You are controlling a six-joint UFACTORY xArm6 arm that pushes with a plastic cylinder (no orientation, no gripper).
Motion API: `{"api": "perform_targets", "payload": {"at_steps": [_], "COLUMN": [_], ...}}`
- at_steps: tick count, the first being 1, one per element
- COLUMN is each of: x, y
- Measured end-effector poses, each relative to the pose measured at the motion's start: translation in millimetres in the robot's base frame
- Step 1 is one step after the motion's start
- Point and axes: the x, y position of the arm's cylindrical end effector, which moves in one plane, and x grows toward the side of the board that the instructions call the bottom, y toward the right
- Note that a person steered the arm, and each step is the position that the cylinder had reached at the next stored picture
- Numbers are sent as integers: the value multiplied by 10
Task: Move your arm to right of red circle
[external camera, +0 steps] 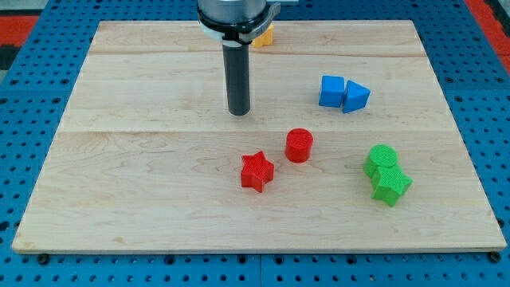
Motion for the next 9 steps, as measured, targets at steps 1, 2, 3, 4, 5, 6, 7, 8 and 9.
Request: {"api": "perform_targets", "payload": {"at_steps": [1, 2, 3, 4, 5, 6, 7, 8, 9], "x": [2, 21, 67, 67, 67, 67, 260, 693, 945], "y": [-2, 139, 418, 583, 788, 890, 1261, 1296, 1176]}}
